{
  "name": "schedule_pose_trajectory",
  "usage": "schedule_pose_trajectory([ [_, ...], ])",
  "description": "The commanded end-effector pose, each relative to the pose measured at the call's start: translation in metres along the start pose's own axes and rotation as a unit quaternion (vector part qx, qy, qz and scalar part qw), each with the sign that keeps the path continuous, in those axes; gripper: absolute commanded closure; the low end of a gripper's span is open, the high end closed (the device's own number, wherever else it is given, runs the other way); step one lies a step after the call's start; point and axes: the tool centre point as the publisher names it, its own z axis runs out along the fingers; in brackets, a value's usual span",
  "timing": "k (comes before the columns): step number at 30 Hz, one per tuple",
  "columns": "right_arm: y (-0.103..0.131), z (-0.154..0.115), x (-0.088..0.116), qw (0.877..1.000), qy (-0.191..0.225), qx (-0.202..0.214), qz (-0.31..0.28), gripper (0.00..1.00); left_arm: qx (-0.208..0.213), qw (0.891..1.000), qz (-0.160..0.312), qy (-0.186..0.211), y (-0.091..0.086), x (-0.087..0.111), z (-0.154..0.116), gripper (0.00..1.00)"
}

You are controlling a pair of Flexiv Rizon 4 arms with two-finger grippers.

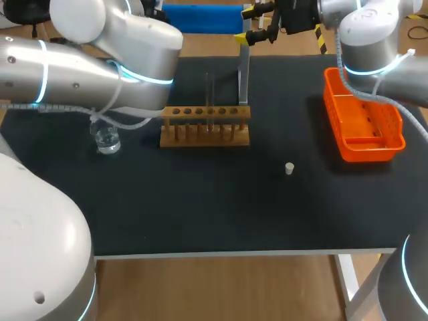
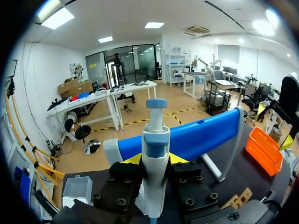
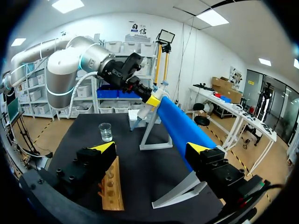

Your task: Invert the test tube, pick up the pipette, mount the tip to pipette, aspirate from beaker and dispense into the tube, eject the tip, return the pipette, and cap with the stopper.

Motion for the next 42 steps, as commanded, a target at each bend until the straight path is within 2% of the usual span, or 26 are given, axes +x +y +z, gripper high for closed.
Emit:
schedule_pose_trajectory([
  [1, 0.000, -0.001, -0.001, 1.000, 0.001, 0.000, 0.000, 0.00, -0.039, 0.999, 0.000, -0.002, -0.004, 0.001, 0.002, 1.00],
  [18, 0.000, -0.001, -0.001, 1.000, 0.001, 0.000, 0.000, 0.00, -0.084, 0.996, -0.002, -0.005, 0.008, 0.000, 0.008, 1.00],
  [22, 0.000, -0.001, -0.001, 1.000, 0.001, 0.000, 0.000, 0.00, -0.083, 0.997, -0.006, -0.007, 0.009, 0.000, 0.008, 1.00],
  [36, 0.000, -0.001, -0.001, 1.000, 0.001, 0.000, 0.000, 0.00, -0.074, 0.997, -0.001, -0.015, -0.002, -0.003, 0.003, 1.00],
  [42, 0.000, -0.001, -0.001, 1.000, 0.001, 0.000, 0.000, 0.00, -0.089, 0.996, 0.008, -0.019, -0.006, -0.003, 0.005, 1.00],
])
